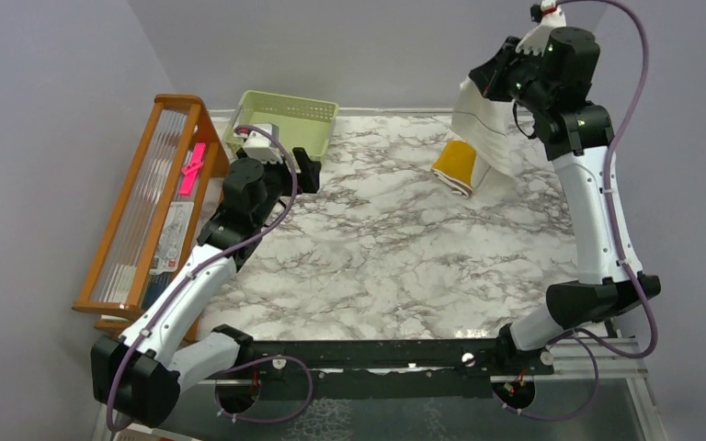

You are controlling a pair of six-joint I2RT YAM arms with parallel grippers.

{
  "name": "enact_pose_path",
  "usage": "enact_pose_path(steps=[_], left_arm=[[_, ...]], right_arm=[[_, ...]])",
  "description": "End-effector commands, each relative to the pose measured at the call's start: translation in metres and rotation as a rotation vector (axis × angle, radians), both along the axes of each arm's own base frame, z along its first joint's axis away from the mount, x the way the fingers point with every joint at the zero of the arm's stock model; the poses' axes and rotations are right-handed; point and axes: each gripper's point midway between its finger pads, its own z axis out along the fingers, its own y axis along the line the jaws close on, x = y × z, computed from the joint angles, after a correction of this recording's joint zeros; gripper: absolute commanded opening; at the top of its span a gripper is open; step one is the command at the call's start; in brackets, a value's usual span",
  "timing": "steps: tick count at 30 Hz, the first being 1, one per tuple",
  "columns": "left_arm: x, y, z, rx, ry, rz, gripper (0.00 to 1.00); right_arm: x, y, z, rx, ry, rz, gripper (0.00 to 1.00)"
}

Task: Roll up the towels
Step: Pick up the towel at the corner of the board, then place the towel at the center of the board.

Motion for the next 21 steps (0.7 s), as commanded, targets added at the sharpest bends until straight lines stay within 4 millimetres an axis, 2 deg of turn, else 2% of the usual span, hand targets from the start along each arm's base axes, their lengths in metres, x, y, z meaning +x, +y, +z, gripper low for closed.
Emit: enact_pose_path(steps=[1, 4, 6, 8, 10, 13, 16, 18, 20, 21], left_arm=[[-0.030, -0.016, 0.006, -0.052, -0.027, -0.135, 1.00], [-0.046, -0.013, 0.015, -0.048, -0.058, -0.160, 1.00], [-0.057, -0.015, 0.022, -0.050, -0.084, -0.199, 0.99], [-0.066, -0.013, 0.023, -0.051, -0.096, -0.216, 0.99], [-0.071, -0.009, 0.017, -0.036, -0.094, -0.206, 1.00], [-0.073, 0.000, 0.001, -0.008, -0.068, -0.169, 1.00], [-0.076, 0.006, -0.007, 0.005, -0.047, -0.151, 1.00], [-0.081, 0.008, -0.007, 0.004, -0.045, -0.148, 1.00], [-0.088, 0.011, -0.005, 0.002, -0.043, -0.148, 1.00], [-0.091, 0.013, -0.003, 0.000, -0.050, -0.145, 1.00]], right_arm=[[-0.058, 0.073, 0.062, 0.117, -0.055, 0.306, 0.01], [-0.086, 0.130, 0.094, 0.162, -0.103, 0.454, 0.01], [-0.101, 0.162, 0.107, 0.210, -0.109, 0.561, 0.01], [-0.113, 0.186, 0.116, 0.250, -0.115, 0.650, 0.01], [-0.118, 0.201, 0.120, 0.271, -0.119, 0.705, 0.01], [-0.125, 0.204, 0.123, 0.282, -0.124, 0.742, 0.01], [-0.130, 0.195, 0.112, 0.251, -0.110, 0.711, 0.01], [-0.132, 0.180, 0.089, 0.199, -0.079, 0.648, 0.01], [-0.130, 0.156, 0.041, 0.119, -0.004, 0.530, 0.01], [-0.125, 0.137, 0.012, 0.073, 0.035, 0.436, 0.01]])
